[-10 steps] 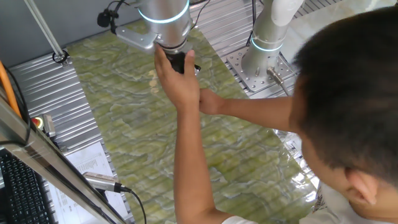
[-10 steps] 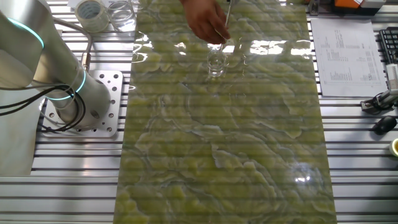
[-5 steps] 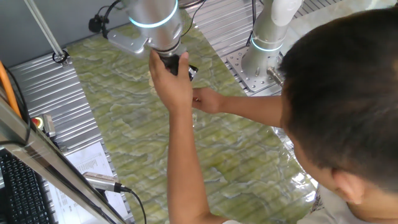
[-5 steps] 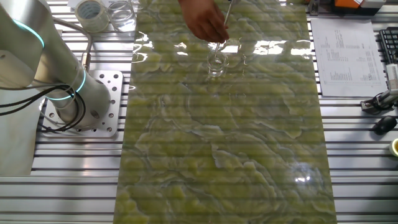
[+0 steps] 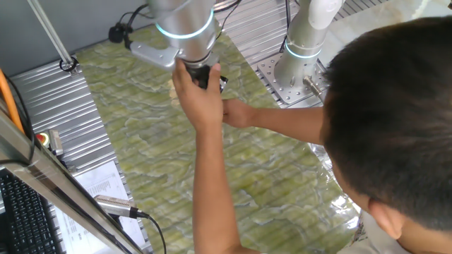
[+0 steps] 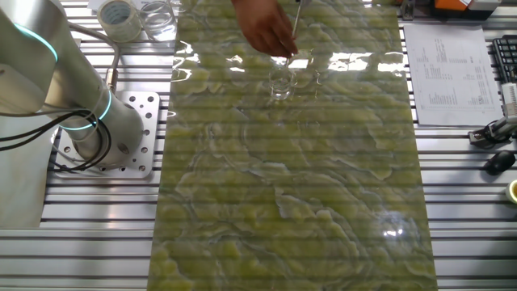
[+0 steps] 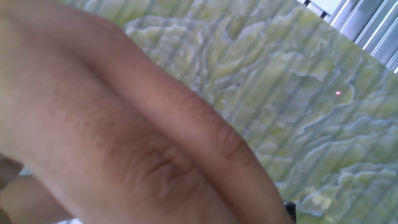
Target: Stir the beaker with a glass rod
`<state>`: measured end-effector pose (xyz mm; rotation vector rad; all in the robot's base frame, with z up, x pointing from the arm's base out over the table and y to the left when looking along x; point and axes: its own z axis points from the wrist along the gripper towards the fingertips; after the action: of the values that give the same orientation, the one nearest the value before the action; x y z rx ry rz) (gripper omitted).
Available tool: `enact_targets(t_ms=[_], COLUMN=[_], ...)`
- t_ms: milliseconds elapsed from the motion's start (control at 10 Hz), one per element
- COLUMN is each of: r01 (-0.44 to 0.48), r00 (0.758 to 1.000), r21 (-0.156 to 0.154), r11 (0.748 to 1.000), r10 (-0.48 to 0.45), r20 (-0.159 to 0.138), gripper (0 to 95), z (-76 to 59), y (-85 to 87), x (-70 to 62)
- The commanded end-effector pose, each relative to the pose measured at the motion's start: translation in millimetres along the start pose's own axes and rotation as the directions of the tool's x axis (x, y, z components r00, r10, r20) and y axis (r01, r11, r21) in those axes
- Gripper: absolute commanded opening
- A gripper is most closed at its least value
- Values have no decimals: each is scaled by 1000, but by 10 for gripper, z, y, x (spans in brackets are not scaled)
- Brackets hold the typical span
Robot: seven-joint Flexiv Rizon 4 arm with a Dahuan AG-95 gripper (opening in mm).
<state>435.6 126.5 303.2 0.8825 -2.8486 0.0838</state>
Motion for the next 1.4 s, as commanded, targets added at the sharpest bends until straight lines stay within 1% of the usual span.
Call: enact_targets(t_ms=[100, 200, 400, 500, 600, 800, 900, 1000, 1200, 1300, 1400], r01=[-11, -25, -26, -23, -14, 5, 14, 15, 16, 17, 16], r00=[1000, 1000, 1000, 1000, 999, 999, 999, 999, 1000, 1000, 1000], r21=[-15, -28, -39, -43, -47, -36, -27, -25, -11, -10, -10], r11=[1000, 999, 999, 999, 999, 999, 1000, 1000, 1000, 1000, 1000], r10=[12, 25, 26, 23, 13, -6, -15, -16, -16, -17, -16], r20=[7, 8, -6, -14, -30, -41, -38, -36, -12, -8, 4], gripper=[0, 0, 0, 0, 0, 0, 0, 0, 0, 0, 0], z=[-7, -5, 1, 5, 16, 22, 22, 22, 22, 22, 23], y=[2, 2, 0, -2, -6, -9, -9, -9, -9, -9, -9], x=[-14, -15, -20, -22, -30, -35, -35, -35, -35, -35, -35])
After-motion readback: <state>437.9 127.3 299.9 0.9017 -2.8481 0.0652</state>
